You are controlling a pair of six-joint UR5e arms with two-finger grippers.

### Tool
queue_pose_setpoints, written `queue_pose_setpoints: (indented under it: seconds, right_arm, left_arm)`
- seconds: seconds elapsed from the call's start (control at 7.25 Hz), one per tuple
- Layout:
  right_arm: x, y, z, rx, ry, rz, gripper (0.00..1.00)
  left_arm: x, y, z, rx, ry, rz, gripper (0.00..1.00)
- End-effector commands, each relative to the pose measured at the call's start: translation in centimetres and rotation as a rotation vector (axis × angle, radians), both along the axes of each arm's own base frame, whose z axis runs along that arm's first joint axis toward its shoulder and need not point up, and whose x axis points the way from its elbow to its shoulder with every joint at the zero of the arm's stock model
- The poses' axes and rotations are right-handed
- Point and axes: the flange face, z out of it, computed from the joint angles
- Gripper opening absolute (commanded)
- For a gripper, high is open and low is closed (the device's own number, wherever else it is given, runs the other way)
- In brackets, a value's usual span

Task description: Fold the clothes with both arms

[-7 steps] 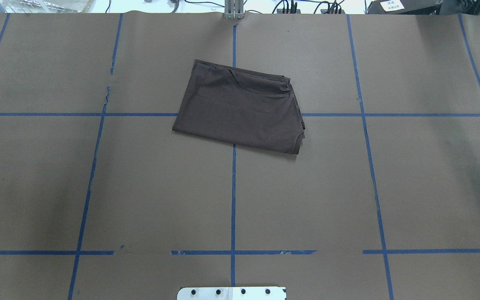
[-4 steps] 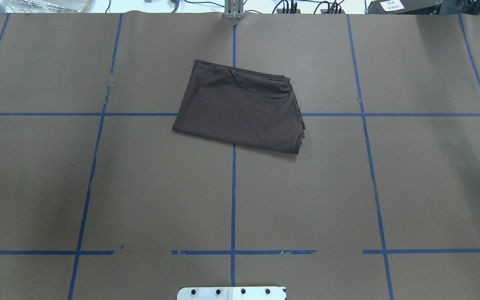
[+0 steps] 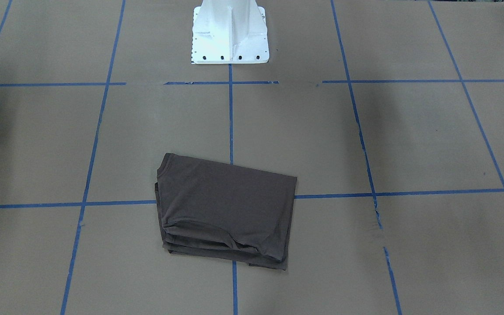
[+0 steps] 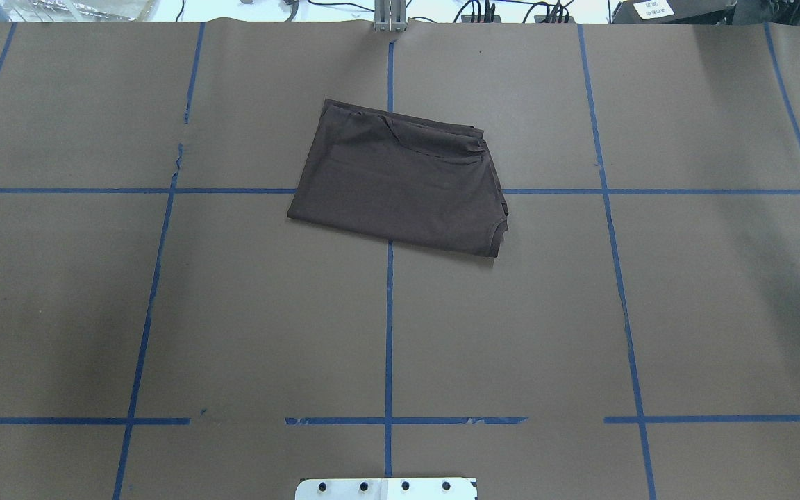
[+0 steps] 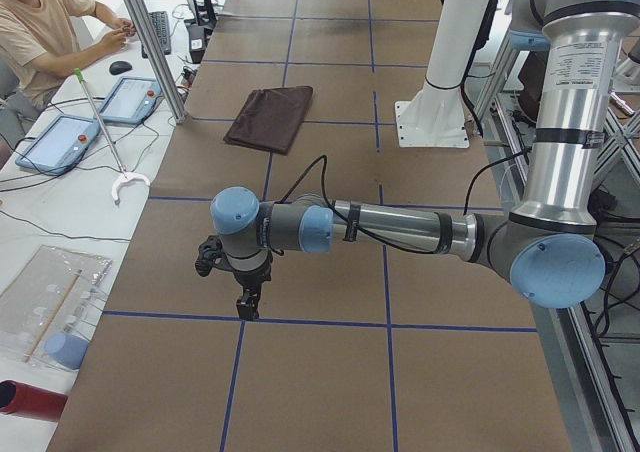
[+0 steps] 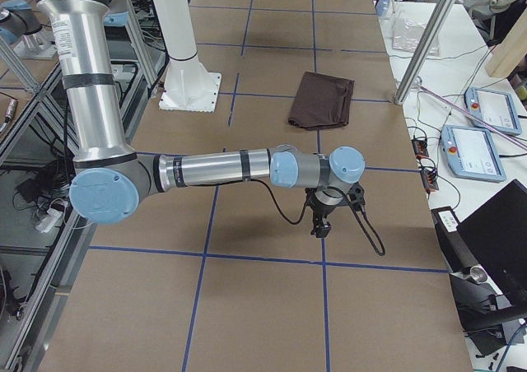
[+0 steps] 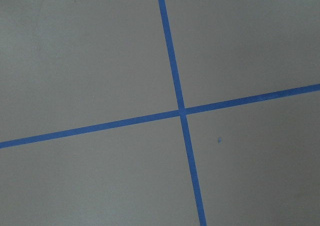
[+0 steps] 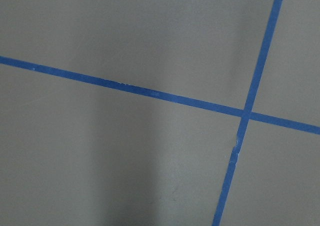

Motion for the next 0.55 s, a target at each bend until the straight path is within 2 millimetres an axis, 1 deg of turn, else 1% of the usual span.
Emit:
queue_pose_setpoints:
  seconds: [0.0,0.28,0.41]
  right_arm:
    - [-0.08,-0.01,0.01,0.003,0.002,-0.003,1.00]
    - [0.02,0.24,-0.13,0.006,-0.001,-0.002,1.00]
    - [0.08,0.29,-0.28,0.011,0.006,-0.001,1.00]
  left_arm:
    - [0.04,0.74,1.14,-0.057,-0.004,0.002,1.00]
    - [0.13,0.70,1.09,-0.052,-0.002,0.003,1.00]
    - [0.22,0.67,0.72,-0.046,0.000,0.005,1.00]
